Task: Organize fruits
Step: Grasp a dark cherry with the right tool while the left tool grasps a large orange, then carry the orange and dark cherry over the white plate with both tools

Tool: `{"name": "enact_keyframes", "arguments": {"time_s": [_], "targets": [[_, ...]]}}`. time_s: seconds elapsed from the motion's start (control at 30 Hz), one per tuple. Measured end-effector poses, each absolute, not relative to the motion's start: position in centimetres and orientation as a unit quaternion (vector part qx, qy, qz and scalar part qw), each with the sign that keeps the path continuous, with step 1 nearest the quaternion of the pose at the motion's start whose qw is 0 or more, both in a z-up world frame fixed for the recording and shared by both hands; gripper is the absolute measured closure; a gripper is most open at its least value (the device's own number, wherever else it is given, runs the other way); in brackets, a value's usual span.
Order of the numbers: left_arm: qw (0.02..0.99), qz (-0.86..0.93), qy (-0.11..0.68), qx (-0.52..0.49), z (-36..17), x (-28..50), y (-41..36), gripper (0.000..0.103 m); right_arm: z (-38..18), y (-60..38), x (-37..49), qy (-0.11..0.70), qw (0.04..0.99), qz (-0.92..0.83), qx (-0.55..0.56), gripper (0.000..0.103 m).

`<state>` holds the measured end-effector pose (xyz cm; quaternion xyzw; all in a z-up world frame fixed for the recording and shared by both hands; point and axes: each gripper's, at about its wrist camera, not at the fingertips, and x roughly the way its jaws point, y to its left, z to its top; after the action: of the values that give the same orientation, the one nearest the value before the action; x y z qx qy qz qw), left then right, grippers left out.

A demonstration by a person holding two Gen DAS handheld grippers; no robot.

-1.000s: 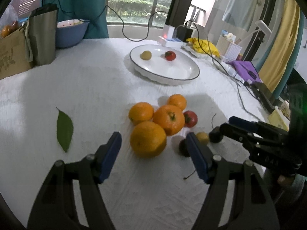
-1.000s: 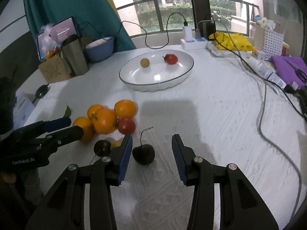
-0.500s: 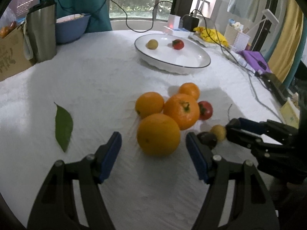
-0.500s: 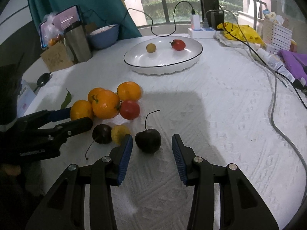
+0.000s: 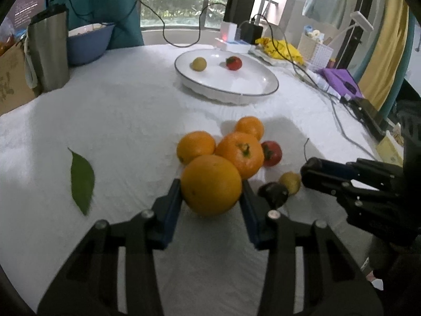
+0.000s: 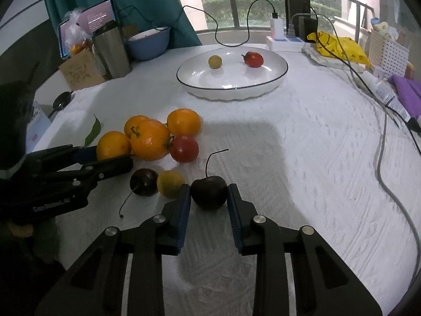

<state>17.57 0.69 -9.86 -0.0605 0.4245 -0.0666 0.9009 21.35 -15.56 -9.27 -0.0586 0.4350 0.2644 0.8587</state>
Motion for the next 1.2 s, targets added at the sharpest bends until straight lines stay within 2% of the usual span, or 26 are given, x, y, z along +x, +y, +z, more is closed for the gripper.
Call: {"name": "enact_keyframes", "arguments": {"time_s": [0.53,1.2], "targets": [[0.923,-0.086,0.369,-0.061,-5.1,20.0,1.8,0.059,-5.5,-15.4,25.2,0.398,0.880,0.250,-0.064,0.073],[0.929,-0.115,0.348,-0.043,-3.8,26.0,1.0,0.059,-3.6,-15.7,31.3,0.375,0.894,0.237,-0.058,0.073]]}}
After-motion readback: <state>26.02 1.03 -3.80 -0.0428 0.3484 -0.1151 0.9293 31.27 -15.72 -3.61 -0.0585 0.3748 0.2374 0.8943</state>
